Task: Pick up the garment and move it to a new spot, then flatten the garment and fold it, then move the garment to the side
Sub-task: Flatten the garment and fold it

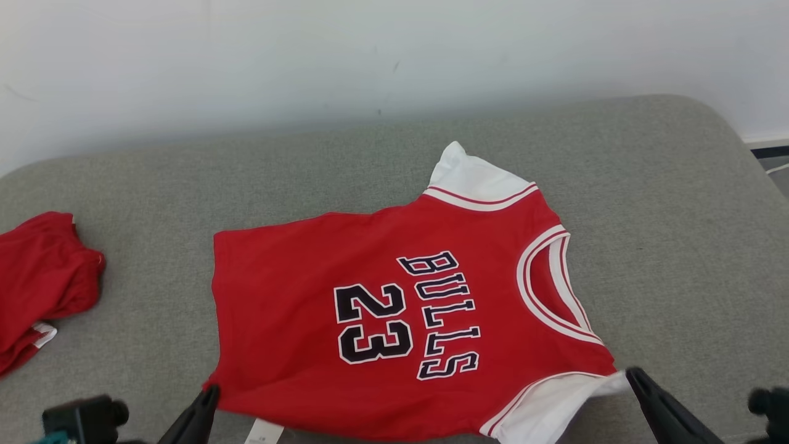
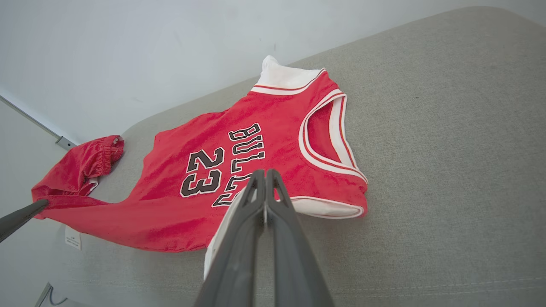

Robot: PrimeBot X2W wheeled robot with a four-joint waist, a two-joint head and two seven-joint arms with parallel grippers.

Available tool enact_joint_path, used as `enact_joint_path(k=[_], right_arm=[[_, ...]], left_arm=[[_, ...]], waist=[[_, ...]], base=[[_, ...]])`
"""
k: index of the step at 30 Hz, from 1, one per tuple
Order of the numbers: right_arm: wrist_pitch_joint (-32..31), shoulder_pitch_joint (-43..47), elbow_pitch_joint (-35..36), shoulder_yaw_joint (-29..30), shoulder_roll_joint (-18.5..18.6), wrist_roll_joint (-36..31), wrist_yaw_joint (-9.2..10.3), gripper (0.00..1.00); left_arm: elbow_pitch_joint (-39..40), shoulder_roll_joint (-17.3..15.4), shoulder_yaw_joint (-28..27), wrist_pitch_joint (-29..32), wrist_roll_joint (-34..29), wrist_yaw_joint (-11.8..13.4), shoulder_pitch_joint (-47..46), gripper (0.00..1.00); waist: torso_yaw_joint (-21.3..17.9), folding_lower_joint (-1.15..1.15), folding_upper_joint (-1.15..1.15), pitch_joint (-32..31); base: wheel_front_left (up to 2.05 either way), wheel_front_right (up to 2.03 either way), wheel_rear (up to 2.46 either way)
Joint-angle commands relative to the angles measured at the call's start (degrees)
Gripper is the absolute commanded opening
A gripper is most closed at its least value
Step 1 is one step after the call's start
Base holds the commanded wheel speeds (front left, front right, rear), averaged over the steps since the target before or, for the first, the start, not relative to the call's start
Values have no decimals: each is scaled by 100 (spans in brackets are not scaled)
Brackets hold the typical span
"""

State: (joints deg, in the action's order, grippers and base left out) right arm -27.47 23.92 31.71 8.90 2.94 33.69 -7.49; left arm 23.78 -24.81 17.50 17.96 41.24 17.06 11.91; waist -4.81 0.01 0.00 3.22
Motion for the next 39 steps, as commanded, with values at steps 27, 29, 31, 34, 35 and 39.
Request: enact_joint_path(k=[27, 29, 31, 34, 35, 39], right_arm=[[2143, -4185, -4452, -1620, 1134, -708, 0, 0], [2242, -4319, -4611, -1700, 1217, -733, 1, 0], [2419, -4564, -4875, -1926, 1273, -641, 0, 0], [2700, -4911, -5242, -2229, 1430, -640, 1, 0], [2791, -5018, -5368, -2323, 1465, -652, 1, 0], [3141, -5418, -5752, -2733, 1606, -578, 1, 0]], left_arm=[[-3181, 908, -11, -480, 423, -647, -2452, 0], [-3217, 926, 3, -451, 449, -652, -2483, 0], [-3268, 936, 27, -457, 447, -704, -2547, 0], [-3361, 965, 68, -406, 487, -733, -2617, 0], [-3383, 975, 75, -411, 490, -755, -2640, 0], [-3445, 1016, 122, -445, 480, -796, -2718, 0]], waist=[[392, -1, 0, 952], [414, -1, 0, 978], [449, -1, 0, 1017], [505, -1, 0, 1076], [514, -1, 0, 1086], [576, -1, 0, 1168]], base=[[0, 0, 0], [0, 0, 0], [0, 0, 0], [0, 0, 0], [0, 0, 0], [0, 0, 0]])
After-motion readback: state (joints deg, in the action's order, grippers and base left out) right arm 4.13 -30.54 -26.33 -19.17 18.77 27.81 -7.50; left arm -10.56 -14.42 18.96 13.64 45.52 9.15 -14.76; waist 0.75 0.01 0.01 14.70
